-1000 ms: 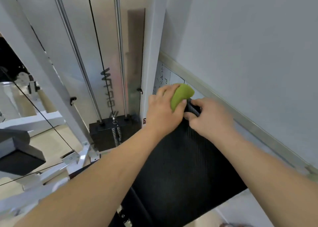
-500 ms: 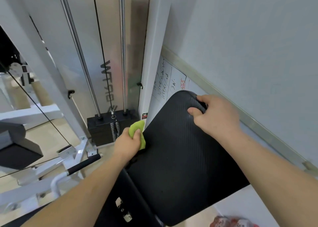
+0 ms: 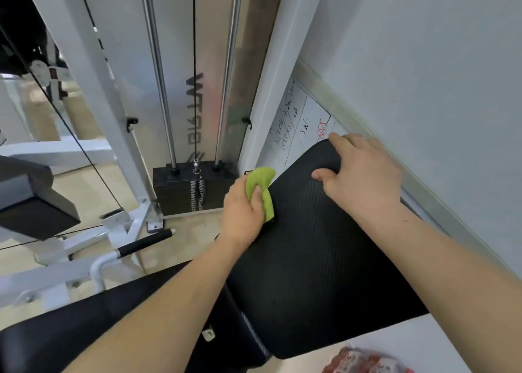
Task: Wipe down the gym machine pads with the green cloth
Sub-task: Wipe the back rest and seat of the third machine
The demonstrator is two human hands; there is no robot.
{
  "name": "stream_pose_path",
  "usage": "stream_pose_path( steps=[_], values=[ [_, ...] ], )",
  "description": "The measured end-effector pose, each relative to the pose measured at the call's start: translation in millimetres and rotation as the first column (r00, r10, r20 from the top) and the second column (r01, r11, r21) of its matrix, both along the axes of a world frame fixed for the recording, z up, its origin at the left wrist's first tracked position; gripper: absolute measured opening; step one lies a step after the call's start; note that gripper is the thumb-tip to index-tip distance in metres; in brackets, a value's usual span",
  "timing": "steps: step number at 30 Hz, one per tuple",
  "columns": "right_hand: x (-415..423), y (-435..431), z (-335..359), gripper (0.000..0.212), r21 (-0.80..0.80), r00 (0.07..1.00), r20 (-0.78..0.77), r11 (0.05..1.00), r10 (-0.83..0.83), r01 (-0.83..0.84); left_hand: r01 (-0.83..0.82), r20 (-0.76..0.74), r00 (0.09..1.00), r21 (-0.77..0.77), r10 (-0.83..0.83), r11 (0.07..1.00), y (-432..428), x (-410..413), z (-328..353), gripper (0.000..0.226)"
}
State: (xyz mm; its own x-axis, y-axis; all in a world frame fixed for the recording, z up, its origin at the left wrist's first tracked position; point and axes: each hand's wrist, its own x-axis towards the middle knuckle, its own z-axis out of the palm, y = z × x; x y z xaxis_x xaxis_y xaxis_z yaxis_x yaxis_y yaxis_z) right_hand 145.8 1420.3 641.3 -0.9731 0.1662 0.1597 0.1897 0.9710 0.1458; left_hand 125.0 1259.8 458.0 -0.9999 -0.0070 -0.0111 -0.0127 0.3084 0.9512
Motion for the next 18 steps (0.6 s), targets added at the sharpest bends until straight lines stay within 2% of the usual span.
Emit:
stream_pose_path(
  steps=[2,5,6,8,10,12,13,15,16,18],
  values=[
    [0.7,-0.7,-1.2,0.067,-0.006,1.000,-0.017,1.000,-0.006,0.006,-0.110,0.007,0.994,-0.048,0.111,0.993,-1.6,31.7,-29.8,0.042],
    [2.0,-3.6,-3.7,0.070,-0.009,1.000,-0.018,1.000,-0.009,0.009,-0.233,0.049,0.968,-0.194,0.246,0.953,18.4,84.4,-38.7,0.045],
    [3.3,-3.0,-2.0,0.072,-0.004,1.000,0.000,1.000,0.012,-0.012,-0.264,0.100,0.953,-0.190,0.286,0.946,29.6,103.1,-33.1,0.049],
    [10.0,3.6,8.1,0.077,-0.048,0.995,0.078,0.997,0.061,-0.057,-0.275,0.135,0.949,-0.077,0.284,0.958,54.5,137.4,-9.2,0.056],
    [26.9,15.0,28.4,0.076,-0.148,0.989,0.140,0.989,0.039,-0.018,-0.163,0.049,0.986,0.079,0.159,0.983,80.0,155.4,27.1,0.052],
    [52.3,33.8,36.7,0.065,-0.181,0.997,0.071,0.983,-0.002,0.014,0.038,-0.165,0.986,0.108,-0.020,0.993,98.0,156.7,61.8,0.049],
    [68.0,43.9,38.5,0.059,-0.194,1.000,0.016,0.981,-0.023,0.026,0.104,-0.282,0.956,0.049,-0.086,0.993,103.4,153.2,73.6,0.050],
    [97.2,60.7,34.5,0.054,-0.225,0.997,-0.046,0.973,-0.065,0.053,0.109,-0.436,0.887,-0.130,-0.156,0.985,103.9,140.6,71.6,0.053],
    [110.5,67.7,28.8,0.054,-0.242,0.995,-0.054,0.968,-0.081,0.066,0.078,-0.451,0.878,-0.192,-0.159,0.978,99.0,139.4,59.6,0.055],
    [130.7,79.8,17.2,0.056,-0.282,0.990,-0.053,0.953,-0.131,0.111,-0.007,-0.388,0.918,-0.223,-0.082,0.975,83.4,149.5,18.2,0.055]
  ],
)
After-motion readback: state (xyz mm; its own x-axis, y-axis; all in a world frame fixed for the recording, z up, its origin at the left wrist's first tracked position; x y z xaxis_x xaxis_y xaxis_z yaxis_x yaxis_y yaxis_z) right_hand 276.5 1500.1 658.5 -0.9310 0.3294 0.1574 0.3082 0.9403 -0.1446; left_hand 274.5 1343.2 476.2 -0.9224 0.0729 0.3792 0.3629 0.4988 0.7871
